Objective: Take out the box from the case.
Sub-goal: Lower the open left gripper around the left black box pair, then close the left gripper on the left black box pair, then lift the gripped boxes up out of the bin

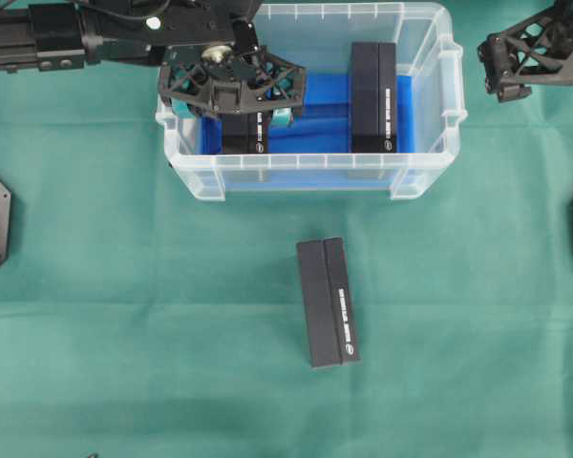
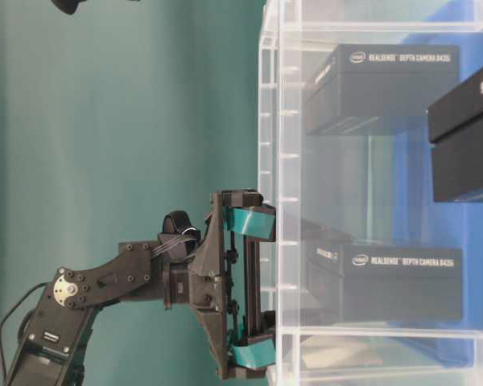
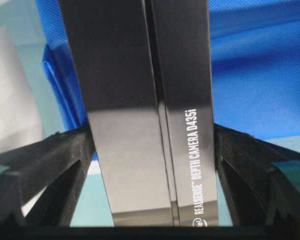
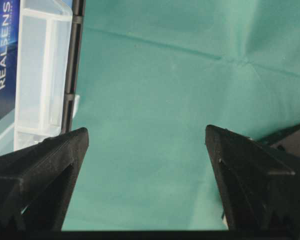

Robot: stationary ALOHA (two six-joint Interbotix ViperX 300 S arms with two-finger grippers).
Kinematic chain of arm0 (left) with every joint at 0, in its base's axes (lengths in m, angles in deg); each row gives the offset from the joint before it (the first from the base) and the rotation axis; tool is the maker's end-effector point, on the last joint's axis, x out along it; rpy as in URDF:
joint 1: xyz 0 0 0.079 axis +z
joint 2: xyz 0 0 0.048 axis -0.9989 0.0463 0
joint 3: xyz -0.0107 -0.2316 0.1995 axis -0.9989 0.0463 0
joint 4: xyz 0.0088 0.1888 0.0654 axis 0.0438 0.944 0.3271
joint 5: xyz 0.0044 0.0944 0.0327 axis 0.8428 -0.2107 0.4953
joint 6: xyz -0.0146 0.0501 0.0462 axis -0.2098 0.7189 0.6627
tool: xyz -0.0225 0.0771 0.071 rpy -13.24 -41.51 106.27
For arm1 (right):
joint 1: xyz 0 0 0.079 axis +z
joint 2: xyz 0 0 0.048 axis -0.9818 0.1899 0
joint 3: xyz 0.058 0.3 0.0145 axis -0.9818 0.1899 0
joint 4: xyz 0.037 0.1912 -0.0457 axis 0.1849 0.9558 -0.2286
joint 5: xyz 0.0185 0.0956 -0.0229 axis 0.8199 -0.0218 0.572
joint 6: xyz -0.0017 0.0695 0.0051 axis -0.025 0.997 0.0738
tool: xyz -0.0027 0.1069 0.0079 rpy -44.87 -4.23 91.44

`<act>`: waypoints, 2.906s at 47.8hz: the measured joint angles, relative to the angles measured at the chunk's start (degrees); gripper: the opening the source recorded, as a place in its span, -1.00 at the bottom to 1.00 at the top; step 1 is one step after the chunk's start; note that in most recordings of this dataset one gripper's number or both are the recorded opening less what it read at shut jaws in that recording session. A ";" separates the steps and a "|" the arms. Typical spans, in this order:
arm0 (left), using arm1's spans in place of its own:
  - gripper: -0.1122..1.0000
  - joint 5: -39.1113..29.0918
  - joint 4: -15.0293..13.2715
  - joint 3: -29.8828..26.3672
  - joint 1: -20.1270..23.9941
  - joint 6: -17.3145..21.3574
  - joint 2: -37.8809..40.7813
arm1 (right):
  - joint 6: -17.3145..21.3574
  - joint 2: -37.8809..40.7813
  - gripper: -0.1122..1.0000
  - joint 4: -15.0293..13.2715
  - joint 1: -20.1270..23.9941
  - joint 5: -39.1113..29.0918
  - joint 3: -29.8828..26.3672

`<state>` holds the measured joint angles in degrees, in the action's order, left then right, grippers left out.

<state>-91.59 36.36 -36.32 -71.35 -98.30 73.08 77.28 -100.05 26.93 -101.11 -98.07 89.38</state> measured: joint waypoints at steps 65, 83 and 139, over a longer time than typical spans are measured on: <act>0.31 -5.98 -1.67 -1.93 -0.62 -0.26 -4.13 | 0.00 0.09 0.86 -0.53 0.97 0.26 0.00; 0.31 -18.37 -1.67 -14.41 -1.23 -0.44 -6.86 | 0.00 0.09 0.86 -0.62 0.88 1.23 0.00; 0.31 -32.52 -1.41 -30.85 -2.11 -0.44 -7.73 | 0.00 0.00 0.86 -0.79 0.97 1.67 0.00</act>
<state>-124.11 34.95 -67.17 -73.46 -98.74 65.34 77.28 -100.05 26.14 -100.15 -96.40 89.38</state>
